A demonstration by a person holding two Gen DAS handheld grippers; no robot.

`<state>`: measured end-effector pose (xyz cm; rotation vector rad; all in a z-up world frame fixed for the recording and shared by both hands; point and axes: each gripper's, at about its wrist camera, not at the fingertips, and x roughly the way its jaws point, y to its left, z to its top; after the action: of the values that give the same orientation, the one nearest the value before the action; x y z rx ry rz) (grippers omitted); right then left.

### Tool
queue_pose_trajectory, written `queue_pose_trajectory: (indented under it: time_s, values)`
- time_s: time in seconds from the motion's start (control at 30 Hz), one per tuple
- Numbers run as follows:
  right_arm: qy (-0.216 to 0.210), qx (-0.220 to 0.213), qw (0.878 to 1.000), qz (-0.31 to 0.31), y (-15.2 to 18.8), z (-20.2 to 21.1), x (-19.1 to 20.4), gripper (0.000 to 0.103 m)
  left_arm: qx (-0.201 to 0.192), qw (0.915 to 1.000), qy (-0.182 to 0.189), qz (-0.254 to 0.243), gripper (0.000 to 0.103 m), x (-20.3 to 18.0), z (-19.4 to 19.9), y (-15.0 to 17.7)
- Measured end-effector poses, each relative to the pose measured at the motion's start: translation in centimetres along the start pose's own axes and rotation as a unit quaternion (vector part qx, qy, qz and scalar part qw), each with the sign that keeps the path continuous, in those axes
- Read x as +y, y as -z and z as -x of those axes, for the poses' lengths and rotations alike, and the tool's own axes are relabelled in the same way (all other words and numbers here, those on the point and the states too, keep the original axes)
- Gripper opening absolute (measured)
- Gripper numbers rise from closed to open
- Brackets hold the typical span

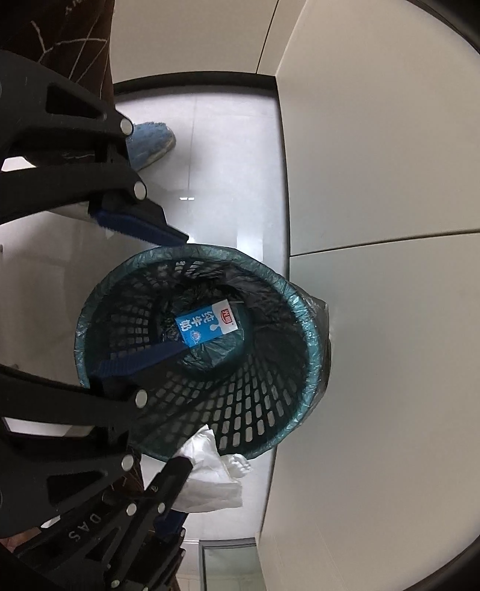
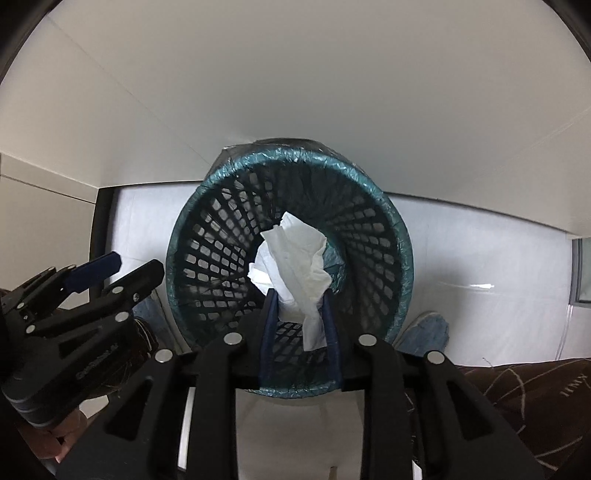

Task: Collect trash
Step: 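Open the right tool to drop the tissue into the wastebasket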

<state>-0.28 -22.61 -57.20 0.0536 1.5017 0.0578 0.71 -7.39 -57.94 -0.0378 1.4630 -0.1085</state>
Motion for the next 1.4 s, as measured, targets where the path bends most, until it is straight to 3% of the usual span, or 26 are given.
queue_pose_trajectory:
  time_s: [0.13,0.43,0.6,0.9,1.3,1.4]
  values:
    - [-0.005,0.003,1.0,-0.016,-0.1,-0.9,0.3,0.036,0.005,1.0,-0.007,0.0,0.061,0.0,-0.5,0.1]
    - [-0.014,-0.004,0.999,-0.041,-0.2,-0.6,-0.6,0.066,-0.009,0.9998,-0.016,0.01,0.085,0.4,-0.1,-0.2]
    - [-0.013,-0.008,0.998,-0.056,-0.2,-0.2,-1.2,0.077,-0.015,0.9997,-0.014,0.011,0.094,0.8,0.4,-0.2]
    - [0.015,-0.038,0.998,-0.051,0.0,2.2,-1.4,0.08,-0.029,0.9994,-0.013,0.016,0.097,1.4,2.6,-0.2]
    - [0.041,-0.119,0.992,-0.025,0.9,9.8,-0.7,0.082,-0.099,0.9948,0.003,0.026,0.097,1.8,10.8,0.6]
    - [0.041,-0.142,0.989,-0.021,1.3,11.9,-0.7,0.082,-0.11,0.9934,-0.012,0.032,0.097,2.0,12.7,1.1]
